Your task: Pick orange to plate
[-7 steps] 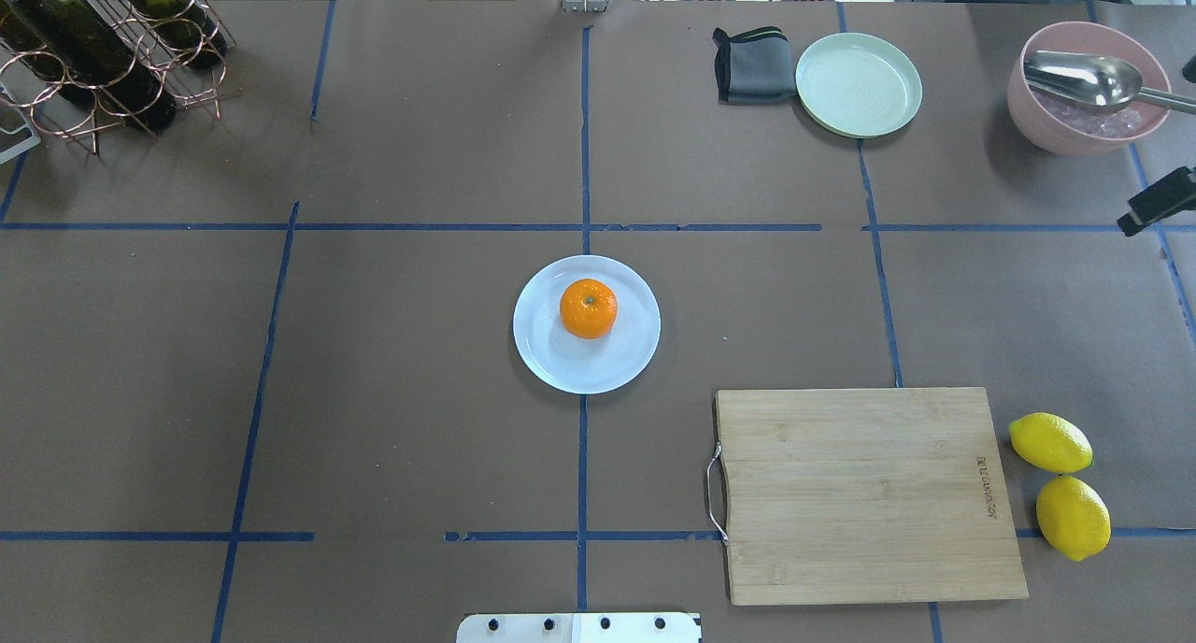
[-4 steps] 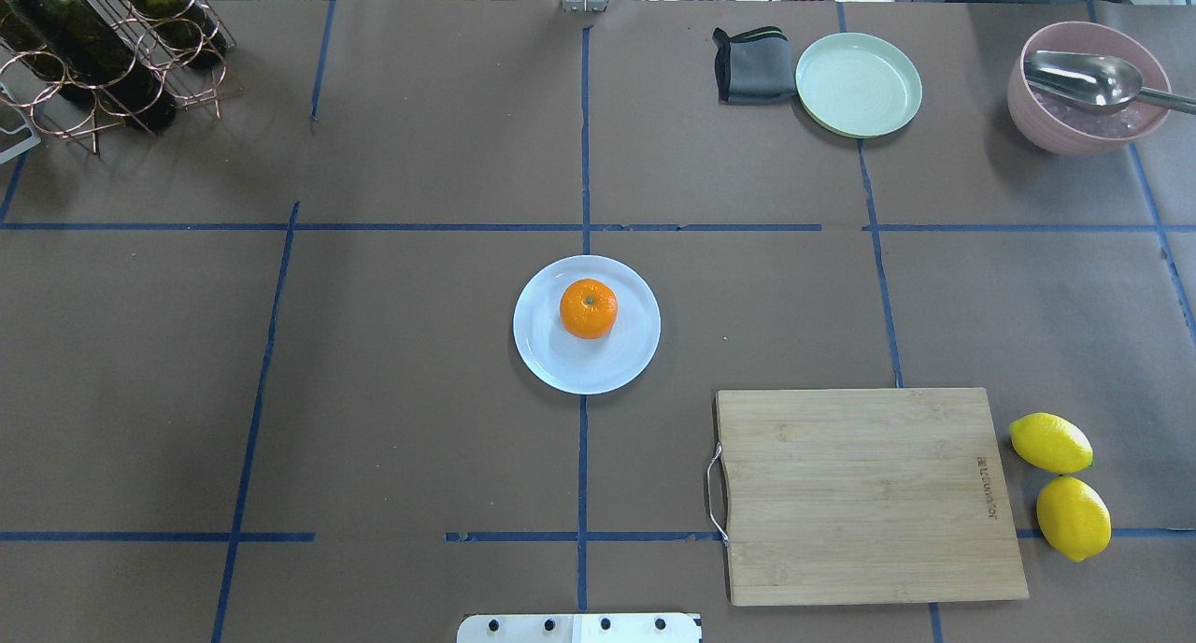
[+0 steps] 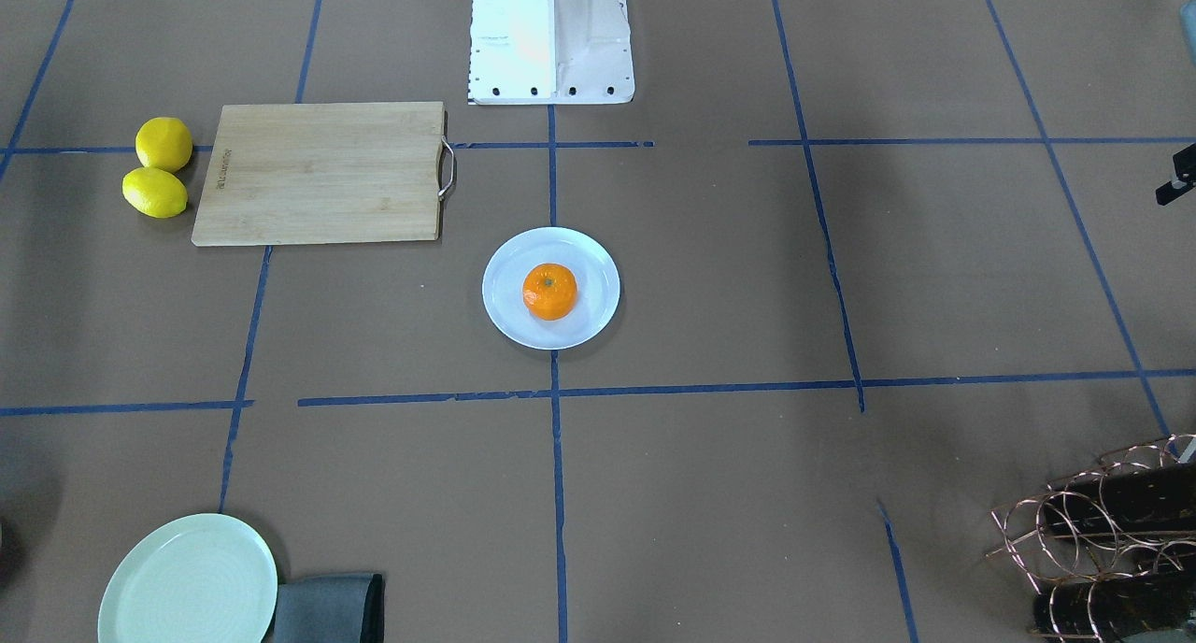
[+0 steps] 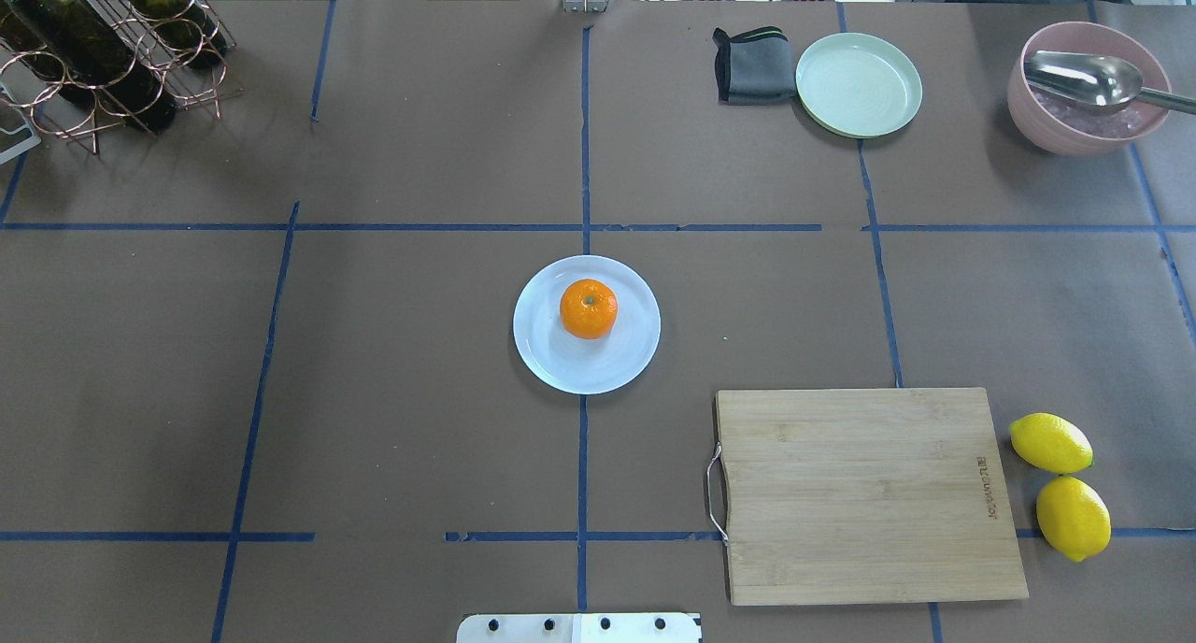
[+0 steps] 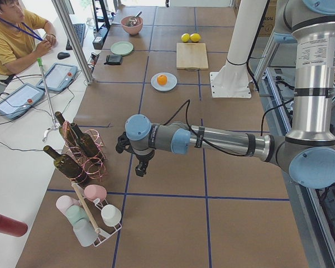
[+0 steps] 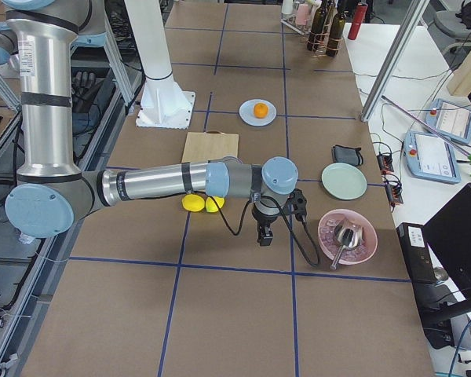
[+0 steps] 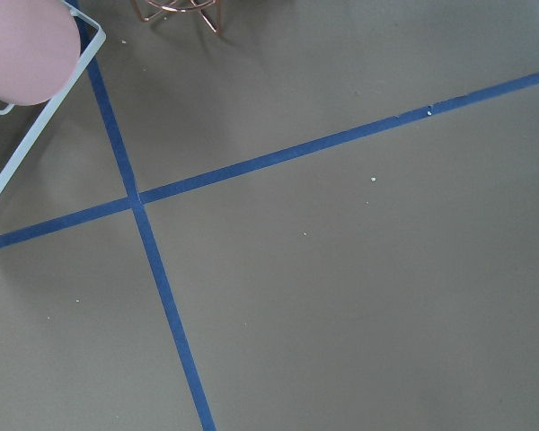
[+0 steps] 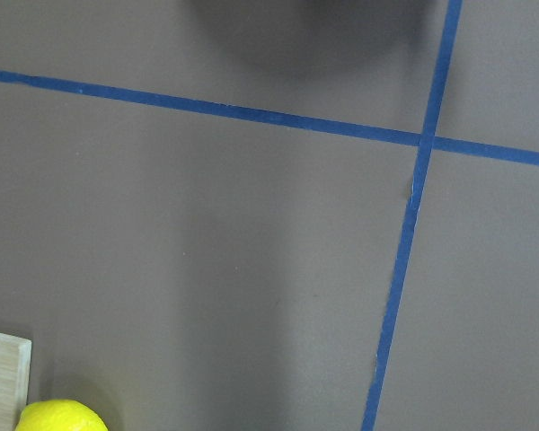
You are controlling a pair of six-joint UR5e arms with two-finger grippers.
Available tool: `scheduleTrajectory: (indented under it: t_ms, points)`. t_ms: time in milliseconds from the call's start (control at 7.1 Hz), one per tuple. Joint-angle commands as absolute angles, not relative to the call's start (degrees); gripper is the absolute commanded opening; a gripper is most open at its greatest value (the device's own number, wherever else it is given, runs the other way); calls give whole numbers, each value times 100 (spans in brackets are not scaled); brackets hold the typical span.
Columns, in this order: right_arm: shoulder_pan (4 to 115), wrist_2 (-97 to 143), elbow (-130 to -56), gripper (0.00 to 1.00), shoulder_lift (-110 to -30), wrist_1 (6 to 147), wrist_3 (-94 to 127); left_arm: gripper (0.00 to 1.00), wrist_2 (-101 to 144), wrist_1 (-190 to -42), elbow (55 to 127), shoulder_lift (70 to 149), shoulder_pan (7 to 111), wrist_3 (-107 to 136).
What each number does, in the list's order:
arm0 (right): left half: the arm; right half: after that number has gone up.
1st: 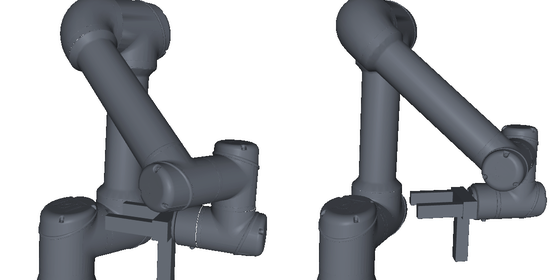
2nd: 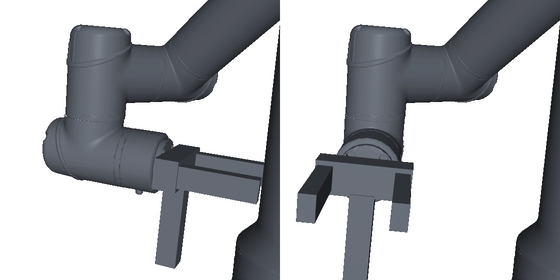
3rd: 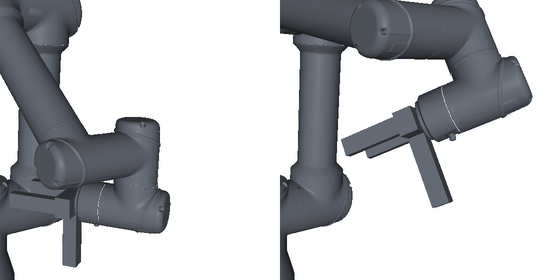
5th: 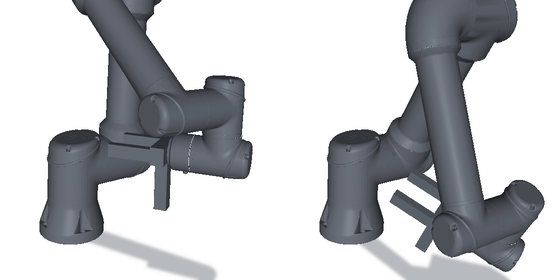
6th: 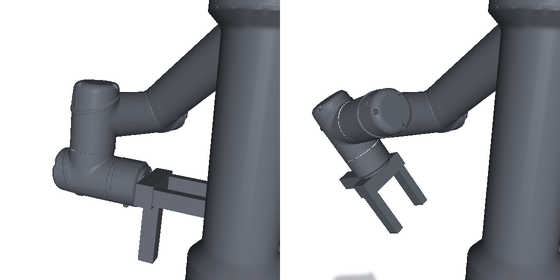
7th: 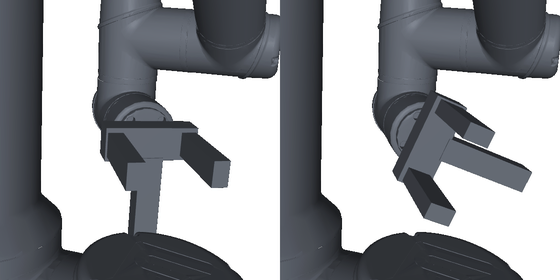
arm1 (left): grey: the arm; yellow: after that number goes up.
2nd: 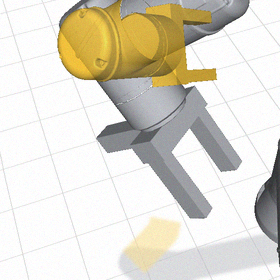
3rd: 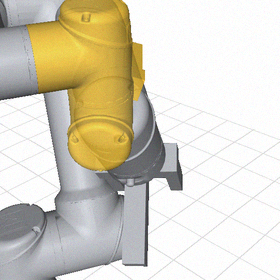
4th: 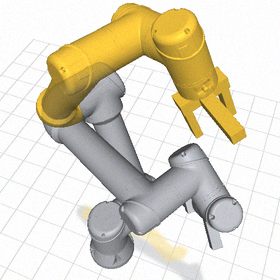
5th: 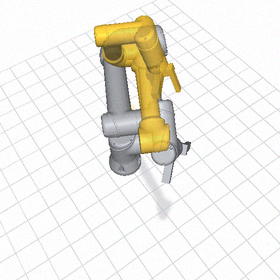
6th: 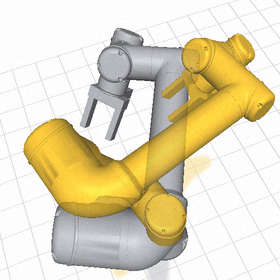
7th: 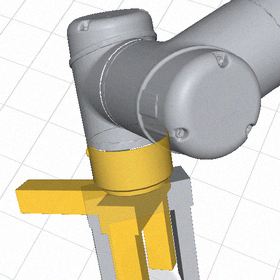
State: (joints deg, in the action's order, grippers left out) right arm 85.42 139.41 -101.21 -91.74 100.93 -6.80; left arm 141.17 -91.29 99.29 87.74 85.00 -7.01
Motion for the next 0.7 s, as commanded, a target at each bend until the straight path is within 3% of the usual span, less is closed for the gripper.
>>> scheduleTrajectory:
  t_ms: [0, 563]
  points:
    - [8543, 13948, -10011, 100, -9158, 10090, -685, 100, 14098, -8835, 9922, 8780, 9023, -694]
    - [8543, 13852, -10020, 100, -9176, 10081, -703, 100, 13517, -8586, 9827, 8922, 9149, -449]
